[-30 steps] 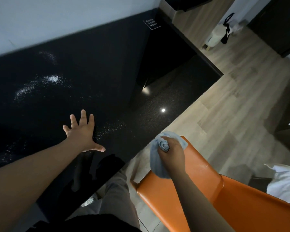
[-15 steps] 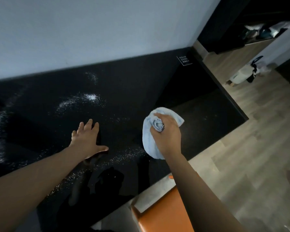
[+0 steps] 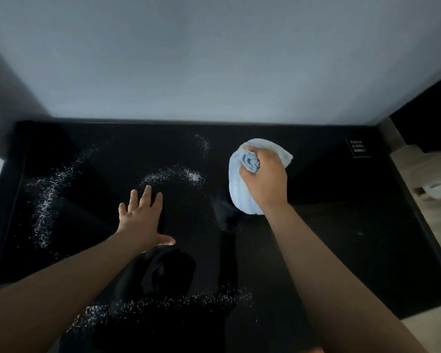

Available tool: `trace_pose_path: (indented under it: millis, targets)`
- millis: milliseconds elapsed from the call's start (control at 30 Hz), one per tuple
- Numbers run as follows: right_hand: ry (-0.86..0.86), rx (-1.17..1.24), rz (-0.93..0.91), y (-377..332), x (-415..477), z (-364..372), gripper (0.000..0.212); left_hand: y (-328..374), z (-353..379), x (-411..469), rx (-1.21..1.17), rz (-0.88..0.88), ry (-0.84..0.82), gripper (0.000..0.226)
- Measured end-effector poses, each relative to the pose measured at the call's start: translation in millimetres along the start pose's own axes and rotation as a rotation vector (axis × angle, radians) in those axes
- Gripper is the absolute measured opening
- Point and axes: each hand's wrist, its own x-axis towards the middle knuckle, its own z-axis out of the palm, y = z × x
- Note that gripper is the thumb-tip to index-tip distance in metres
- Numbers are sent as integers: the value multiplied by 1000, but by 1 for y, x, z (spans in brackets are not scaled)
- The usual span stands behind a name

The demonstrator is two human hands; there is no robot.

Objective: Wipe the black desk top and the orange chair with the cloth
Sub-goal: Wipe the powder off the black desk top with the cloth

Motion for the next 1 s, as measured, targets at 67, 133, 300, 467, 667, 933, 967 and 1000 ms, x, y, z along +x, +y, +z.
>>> trace_pose_path:
  millis: [67,133,300,467,667,933,967,1000]
  targets:
    - [-23,12,-28,1,23,11,25,0,-1,7,-3,5,-28,135]
    - [-41,22,-45,2,42,21,19,1,0,11,-7,26,-49,139]
    - [-87,-35,-34,10,90,42,35,3,8,17,-12,19,-53,138]
    - [-120,-80,-60,14,131,67,36,2,11,20,-13,14,-59,137]
    - [-132,-158,-63,10,166,98,11,3,11,22,-46,1,-84,136]
    - [-263,-349,-23,10,173,129,13,3,10,23,-50,5,-103,135]
    - [-277,-350,-25,11,174,128,13,3,10,23,-47,5,-106,135]
    - [-285,-352,-28,13,174,128,13,3,10,23,-47,4,-107,135]
